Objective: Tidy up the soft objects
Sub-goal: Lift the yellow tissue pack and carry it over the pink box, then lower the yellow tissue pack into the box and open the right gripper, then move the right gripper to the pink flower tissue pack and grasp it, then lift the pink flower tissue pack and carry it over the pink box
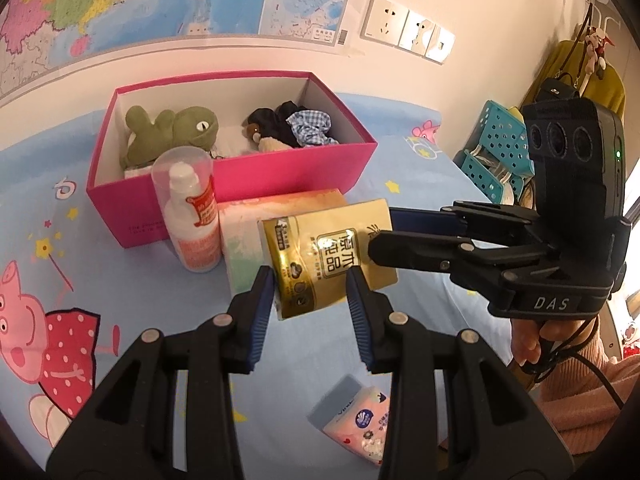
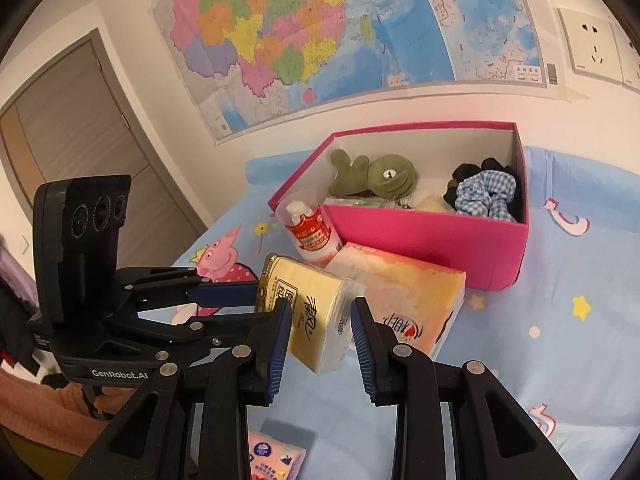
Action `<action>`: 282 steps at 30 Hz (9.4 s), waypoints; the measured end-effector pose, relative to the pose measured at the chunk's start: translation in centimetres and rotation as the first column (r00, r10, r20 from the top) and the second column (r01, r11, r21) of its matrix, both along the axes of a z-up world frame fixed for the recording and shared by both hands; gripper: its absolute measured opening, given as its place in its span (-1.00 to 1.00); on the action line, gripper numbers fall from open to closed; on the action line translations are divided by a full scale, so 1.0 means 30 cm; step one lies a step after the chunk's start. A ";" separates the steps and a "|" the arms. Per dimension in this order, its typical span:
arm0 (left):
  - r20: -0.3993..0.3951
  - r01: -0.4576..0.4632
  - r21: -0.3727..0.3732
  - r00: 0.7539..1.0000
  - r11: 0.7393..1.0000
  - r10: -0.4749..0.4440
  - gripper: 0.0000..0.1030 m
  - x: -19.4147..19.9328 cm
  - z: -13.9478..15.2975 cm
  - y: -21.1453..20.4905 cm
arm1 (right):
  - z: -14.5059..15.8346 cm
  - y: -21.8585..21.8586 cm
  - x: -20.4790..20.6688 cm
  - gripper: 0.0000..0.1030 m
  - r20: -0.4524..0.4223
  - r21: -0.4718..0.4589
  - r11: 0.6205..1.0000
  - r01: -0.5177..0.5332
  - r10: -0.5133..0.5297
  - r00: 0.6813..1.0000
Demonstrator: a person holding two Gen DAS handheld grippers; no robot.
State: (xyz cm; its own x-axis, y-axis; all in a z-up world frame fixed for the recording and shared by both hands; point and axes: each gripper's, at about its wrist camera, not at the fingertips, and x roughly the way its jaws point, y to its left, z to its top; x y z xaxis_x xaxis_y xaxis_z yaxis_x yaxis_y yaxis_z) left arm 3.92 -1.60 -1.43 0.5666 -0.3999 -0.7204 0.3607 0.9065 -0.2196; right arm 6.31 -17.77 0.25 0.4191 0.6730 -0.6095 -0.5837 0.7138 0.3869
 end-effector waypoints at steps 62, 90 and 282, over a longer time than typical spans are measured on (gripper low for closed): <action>0.046 -0.076 0.030 0.996 0.997 0.075 -0.25 0.289 0.096 0.033 | 0.087 0.059 0.268 -0.39 0.078 0.029 0.999 0.031 -0.033 0.996; 0.013 -0.122 0.054 0.993 0.991 0.121 -0.25 0.369 0.071 0.057 | 0.036 0.113 0.363 -0.39 0.031 0.027 0.999 0.036 -0.037 0.999; -0.096 -0.009 -0.020 0.995 1.000 0.007 -0.35 -0.111 -0.110 0.023 | -0.175 0.009 -0.095 -0.37 -0.138 0.009 0.998 -0.058 0.059 0.989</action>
